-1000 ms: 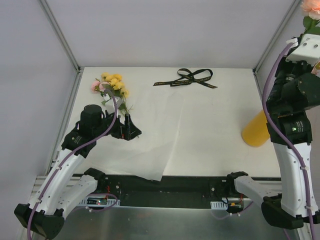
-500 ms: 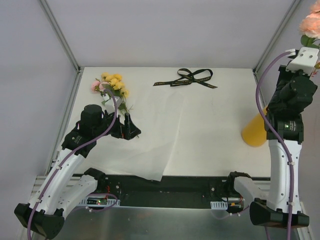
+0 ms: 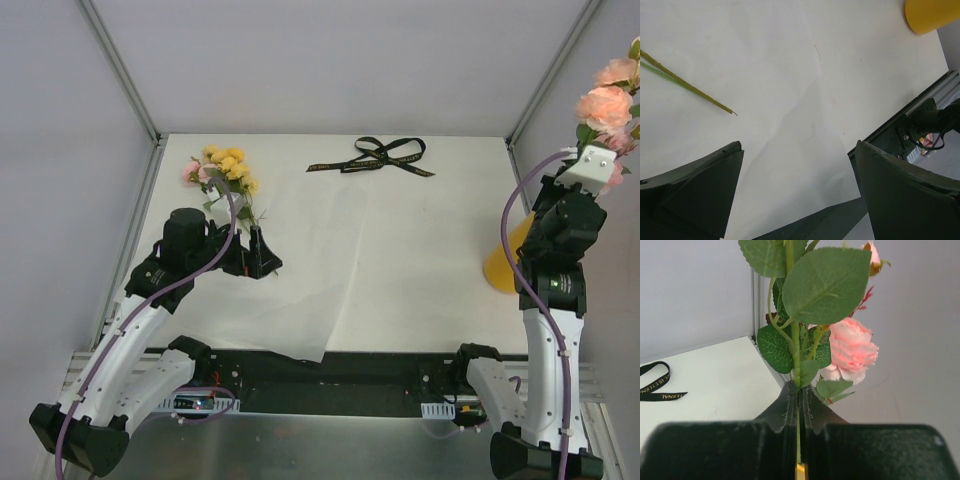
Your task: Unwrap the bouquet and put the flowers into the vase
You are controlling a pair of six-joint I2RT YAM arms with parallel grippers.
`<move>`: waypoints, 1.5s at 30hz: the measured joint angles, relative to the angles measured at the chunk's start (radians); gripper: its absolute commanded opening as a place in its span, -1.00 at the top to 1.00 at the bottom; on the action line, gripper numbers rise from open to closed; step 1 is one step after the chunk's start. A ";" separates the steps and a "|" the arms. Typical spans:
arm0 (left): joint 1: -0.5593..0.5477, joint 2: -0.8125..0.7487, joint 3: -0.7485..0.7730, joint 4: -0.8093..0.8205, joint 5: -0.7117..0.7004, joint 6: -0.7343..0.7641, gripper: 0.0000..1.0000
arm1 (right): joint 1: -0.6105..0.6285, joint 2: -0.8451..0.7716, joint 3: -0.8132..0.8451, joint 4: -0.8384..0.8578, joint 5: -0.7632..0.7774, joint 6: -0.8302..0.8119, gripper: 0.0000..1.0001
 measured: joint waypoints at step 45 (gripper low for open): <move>0.166 0.650 0.307 -0.194 -0.568 -0.236 -0.22 | 0.017 -0.268 -0.151 -0.469 -0.734 0.770 0.27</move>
